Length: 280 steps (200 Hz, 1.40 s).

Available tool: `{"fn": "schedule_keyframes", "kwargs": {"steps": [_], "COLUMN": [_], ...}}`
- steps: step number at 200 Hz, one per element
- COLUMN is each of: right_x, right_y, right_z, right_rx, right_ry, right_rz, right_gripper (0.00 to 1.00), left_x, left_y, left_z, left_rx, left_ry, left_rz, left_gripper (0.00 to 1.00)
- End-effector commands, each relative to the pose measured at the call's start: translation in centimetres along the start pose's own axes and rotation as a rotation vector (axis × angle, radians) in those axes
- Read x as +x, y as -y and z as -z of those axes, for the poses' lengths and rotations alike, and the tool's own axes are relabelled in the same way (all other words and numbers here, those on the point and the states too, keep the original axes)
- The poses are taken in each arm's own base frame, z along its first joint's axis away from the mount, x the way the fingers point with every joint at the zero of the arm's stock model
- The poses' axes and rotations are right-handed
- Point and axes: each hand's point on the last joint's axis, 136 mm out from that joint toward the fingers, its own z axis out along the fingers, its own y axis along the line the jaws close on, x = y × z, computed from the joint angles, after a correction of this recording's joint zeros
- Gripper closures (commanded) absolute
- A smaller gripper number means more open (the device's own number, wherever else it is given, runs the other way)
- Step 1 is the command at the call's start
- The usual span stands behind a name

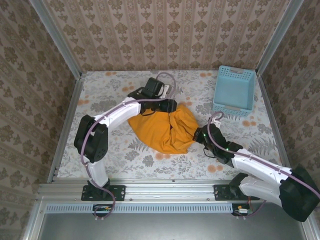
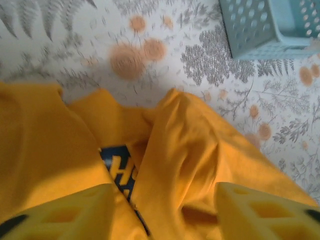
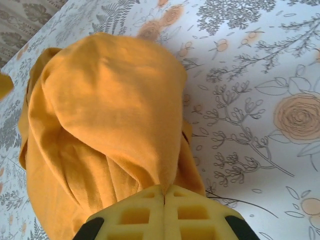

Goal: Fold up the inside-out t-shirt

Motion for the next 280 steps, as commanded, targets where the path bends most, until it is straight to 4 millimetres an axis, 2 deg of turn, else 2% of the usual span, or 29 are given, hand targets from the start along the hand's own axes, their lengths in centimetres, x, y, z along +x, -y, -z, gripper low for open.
{"fn": "schedule_keyframes", "kwargs": {"steps": [1, 16, 42, 67, 75, 101, 145, 188, 212, 230, 252, 268, 280], "right_x": [-0.5, -0.5, -0.4, -0.4, -0.5, -0.6, -0.6, -1.1, -1.8, -2.6, -3.4, -3.3, -2.4], "right_y": [-0.1, -0.2, 0.1, 0.8, 1.2, 2.2, 3.9, 5.8, 4.9, 3.9, 1.7, 0.0, -1.2], "right_z": [0.6, 0.7, 0.5, 0.1, 0.0, -0.3, -0.5, -1.1, -1.2, -0.9, 0.2, 1.0, 1.0], "right_rx": [-0.024, -0.032, -0.021, 0.01, 0.028, 0.077, 0.133, 0.205, 0.209, 0.214, 0.164, 0.137, 0.109], "right_ry": [0.02, 0.022, 0.019, 0.018, 0.016, 0.008, -0.009, -0.032, -0.059, -0.077, -0.064, -0.068, -0.101], "right_rz": [-0.047, -0.046, -0.038, -0.031, -0.032, -0.036, -0.038, -0.022, 0.07, 0.157, 0.258, 0.327, 0.364], "right_gripper": [1.0, 1.0, 1.0, 1.0, 1.0, 1.0, 1.0, 1.0, 1.0, 0.85, 0.6, 0.56, 0.56], "left_x": [1.2, 3.1, 5.4, 6.8, 7.0, 7.7, 8.9, 9.5, 9.5, 9.5, 9.7, 10.1, 10.2], "left_y": [3.4, 4.1, 4.4, 2.9, 2.5, 1.9, 0.6, 1.3, 1.3, 1.5, 1.4, 1.2, 1.2], "left_z": [1.0, 0.6, -0.6, -2.2, -2.6, -3.3, -2.8, -0.5, 0.7, 0.9, 0.9, 0.7, 0.6], "left_rx": [0.054, 0.06, 0.093, 0.046, 0.035, 0.031, 0.032, 0.099, 0.102, 0.11, 0.11, 0.108, 0.11], "left_ry": [0.022, 0.008, -0.008, -0.041, -0.047, -0.068, -0.045, 0.045, 0.086, 0.088, 0.087, 0.08, 0.078], "left_rz": [-0.011, -0.016, 0.022, 0.054, 0.056, 0.06, 0.054, 0.018, -0.007, -0.022, -0.025, -0.023, -0.019], "left_gripper": [0.34, 0.29, 0.28, 0.33, 0.37, 0.61, 1.0, 1.0, 1.0, 1.0, 1.0, 1.0, 1.0]}}
